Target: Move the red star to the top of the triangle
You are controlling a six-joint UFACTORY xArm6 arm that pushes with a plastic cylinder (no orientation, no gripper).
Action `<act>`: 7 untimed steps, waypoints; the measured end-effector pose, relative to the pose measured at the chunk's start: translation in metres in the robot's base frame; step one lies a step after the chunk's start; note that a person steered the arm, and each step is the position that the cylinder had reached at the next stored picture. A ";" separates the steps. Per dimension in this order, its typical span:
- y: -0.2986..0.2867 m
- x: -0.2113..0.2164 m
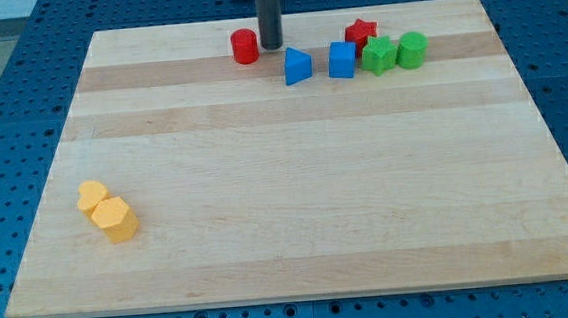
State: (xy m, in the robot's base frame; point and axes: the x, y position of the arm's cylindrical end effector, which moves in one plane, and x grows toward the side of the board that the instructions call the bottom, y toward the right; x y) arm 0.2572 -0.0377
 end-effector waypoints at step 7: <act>0.215 -0.011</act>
State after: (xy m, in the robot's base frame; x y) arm 0.2461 0.1778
